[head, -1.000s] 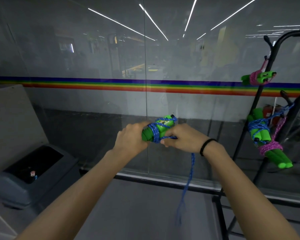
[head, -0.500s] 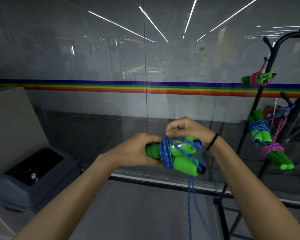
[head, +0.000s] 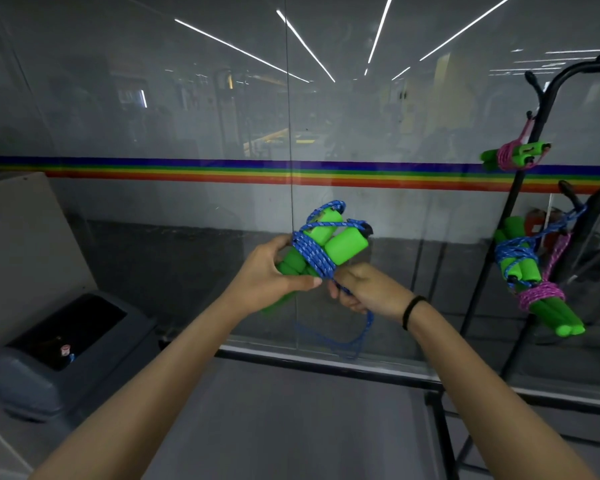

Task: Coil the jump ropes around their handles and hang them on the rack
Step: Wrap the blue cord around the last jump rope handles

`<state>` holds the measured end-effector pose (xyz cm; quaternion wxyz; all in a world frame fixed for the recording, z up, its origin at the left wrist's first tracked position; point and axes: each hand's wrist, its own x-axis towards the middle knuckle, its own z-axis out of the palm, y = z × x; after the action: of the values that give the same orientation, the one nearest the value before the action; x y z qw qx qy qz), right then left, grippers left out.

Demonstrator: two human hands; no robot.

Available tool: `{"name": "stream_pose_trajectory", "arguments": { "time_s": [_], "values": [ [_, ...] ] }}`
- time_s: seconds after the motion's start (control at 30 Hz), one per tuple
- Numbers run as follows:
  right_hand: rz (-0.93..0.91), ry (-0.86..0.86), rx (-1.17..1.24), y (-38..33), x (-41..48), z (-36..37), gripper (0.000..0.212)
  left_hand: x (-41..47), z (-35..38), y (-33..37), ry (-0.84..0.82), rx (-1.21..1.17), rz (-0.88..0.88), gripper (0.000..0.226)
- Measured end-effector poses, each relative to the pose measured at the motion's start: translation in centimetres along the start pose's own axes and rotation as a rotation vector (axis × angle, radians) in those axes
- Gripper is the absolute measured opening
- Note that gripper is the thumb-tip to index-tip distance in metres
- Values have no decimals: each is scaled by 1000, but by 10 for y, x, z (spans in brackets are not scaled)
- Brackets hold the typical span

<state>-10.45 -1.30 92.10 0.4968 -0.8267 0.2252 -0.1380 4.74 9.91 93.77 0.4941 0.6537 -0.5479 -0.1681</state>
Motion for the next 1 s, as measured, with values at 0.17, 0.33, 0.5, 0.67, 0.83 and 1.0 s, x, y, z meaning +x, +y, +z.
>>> {"name": "stream_pose_trajectory", "arguments": {
  "time_s": [0.17,0.33,0.5,0.67,0.83,1.0],
  "values": [
    [3,-78,-371,-19,-11,3,37,4,-2,-8,125,108,-16,69],
    [-134,-100,-724,-43,-17,2,31,3,0,-14,66,448,41,63],
    [-234,-160,-762,-64,-22,-1,28,-14,8,-13,-269,866,109,36],
    [-302,-99,-640,-61,-10,-14,23,-28,10,-18,-493,743,268,41],
    [-280,-6,-256,-19,8,-27,13,-31,5,-10,-280,338,242,30],
    [-217,2,29,14,9,-20,10,-25,0,-12,-112,97,181,39]
  ]
}}
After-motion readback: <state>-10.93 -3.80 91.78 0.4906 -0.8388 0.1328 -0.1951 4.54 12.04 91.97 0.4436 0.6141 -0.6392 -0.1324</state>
